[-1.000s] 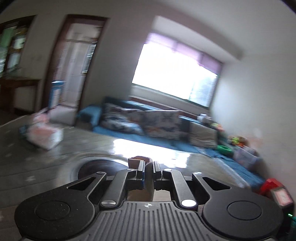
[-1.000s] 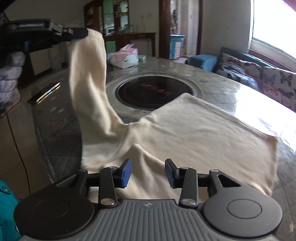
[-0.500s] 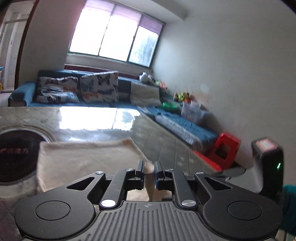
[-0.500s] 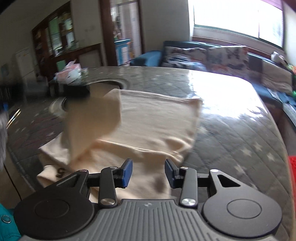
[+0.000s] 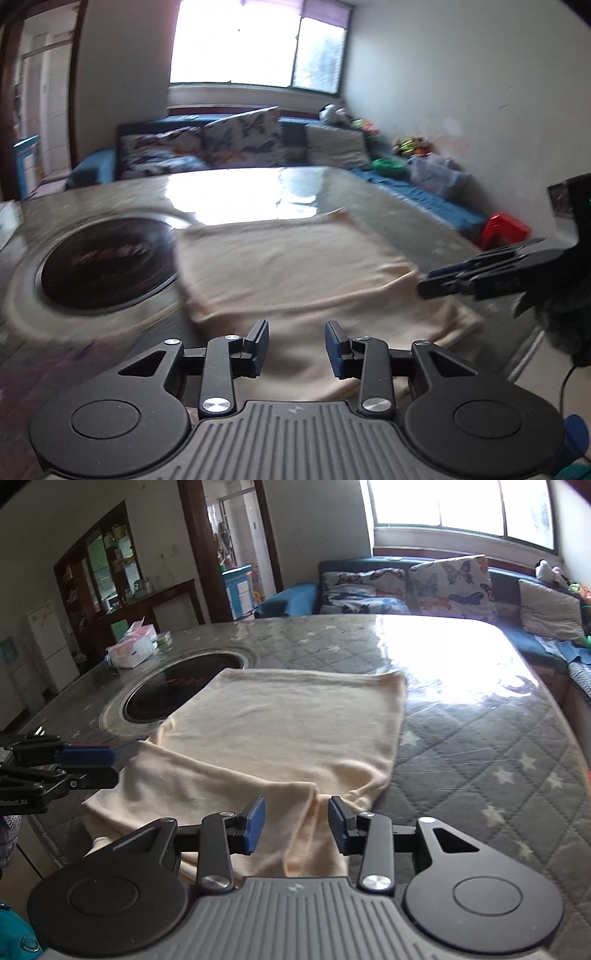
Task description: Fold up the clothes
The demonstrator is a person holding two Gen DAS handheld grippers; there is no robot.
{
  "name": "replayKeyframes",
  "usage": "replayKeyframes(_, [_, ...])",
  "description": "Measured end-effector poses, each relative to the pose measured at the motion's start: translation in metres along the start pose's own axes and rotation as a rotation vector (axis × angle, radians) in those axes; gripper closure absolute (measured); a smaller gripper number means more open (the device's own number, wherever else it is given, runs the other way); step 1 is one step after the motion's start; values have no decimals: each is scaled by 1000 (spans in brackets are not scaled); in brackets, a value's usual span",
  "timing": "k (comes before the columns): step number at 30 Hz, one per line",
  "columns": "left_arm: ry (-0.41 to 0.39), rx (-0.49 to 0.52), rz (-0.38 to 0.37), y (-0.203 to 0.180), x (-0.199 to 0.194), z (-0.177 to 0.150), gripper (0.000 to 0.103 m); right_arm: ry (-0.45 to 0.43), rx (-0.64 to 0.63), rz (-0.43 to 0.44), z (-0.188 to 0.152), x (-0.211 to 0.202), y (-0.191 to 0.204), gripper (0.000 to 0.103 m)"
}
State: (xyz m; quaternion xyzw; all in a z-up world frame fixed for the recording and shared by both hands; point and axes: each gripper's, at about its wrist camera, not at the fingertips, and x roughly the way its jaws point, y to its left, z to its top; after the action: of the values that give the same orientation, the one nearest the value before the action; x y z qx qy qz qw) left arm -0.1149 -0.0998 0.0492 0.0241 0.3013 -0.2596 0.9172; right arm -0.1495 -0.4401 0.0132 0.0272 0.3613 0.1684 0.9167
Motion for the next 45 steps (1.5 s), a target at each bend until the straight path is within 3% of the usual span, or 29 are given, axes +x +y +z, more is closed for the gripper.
replayKeyframes(2, [22, -10, 27, 10, -2, -9, 68, 15, 3, -6, 0, 7, 3, 71])
replayKeyframes(5, [55, -10, 55, 16, -1, -17, 69, 41, -14, -35, -2, 15, 9, 86])
replayKeyframes(8, [76, 10, 81, 15, 1, -19, 69, 46, -58, -66, -4, 15, 14, 86])
replayKeyframes(13, [21, 40, 65, 8, -3, -3, 69, -3, -108, -103, 1, -3, 18, 85])
replayKeyframes(18, [38, 76, 38, -3, 19, 4, 69, -33, -156, -71, 11, 2, 26, 85])
replayKeyframes(25, [61, 131, 0, -18, 46, 12, 68, 21, -182, -45, 2, 20, 29, 85])
replayKeyframes(37, [61, 313, -84, -28, -2, -17, 66, 56, -246, 8, -25, -10, 41, 85])
replayKeyframes(40, [61, 362, -104, -31, -14, -25, 60, 50, -263, 16, -24, -20, 44, 84])
replayKeyframes(45, [52, 478, -118, -44, -15, -40, 55, 60, -293, 5, -27, -29, 46, 75])
